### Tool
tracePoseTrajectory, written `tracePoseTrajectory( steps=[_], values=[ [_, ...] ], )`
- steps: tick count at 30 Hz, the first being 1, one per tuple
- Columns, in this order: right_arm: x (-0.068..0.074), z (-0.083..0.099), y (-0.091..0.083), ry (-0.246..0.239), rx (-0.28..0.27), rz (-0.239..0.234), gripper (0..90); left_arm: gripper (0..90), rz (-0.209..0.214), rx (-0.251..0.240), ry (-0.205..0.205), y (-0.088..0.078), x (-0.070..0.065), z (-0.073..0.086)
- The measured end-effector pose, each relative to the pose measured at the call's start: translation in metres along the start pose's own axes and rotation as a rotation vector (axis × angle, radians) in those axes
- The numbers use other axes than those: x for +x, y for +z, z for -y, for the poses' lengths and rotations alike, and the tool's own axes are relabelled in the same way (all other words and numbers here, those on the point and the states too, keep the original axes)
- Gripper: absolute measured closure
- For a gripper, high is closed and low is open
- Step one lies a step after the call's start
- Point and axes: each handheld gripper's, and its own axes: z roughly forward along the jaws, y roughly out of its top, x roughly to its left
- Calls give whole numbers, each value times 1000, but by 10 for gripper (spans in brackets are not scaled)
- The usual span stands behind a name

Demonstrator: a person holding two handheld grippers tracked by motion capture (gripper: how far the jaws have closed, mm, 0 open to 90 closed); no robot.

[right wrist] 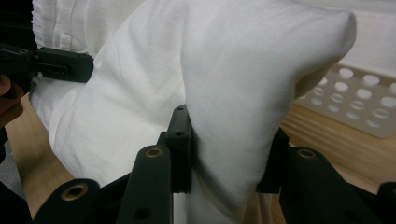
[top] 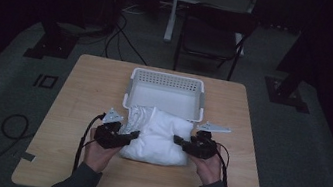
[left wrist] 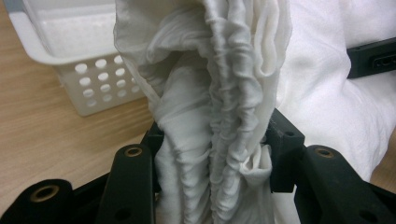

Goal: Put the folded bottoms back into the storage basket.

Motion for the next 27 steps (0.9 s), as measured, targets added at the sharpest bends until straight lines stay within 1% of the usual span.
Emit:
tracePoseTrajectory(
  steps=[12,18,23,27],
  values=[
    [2,-13,-3,-13,-13,13,657,547,-2,-18,4,-3,4,-12],
    [3,-21,-4,-20,-25,15,657,548,-12,-31,13,-6,4,-19],
    [3,-27,-4,-34,-27,27,657,547,-14,-35,12,-4,6,-23],
    [2,-30,-5,-33,-28,31,657,548,-15,-39,15,-4,6,-26]
  ],
)
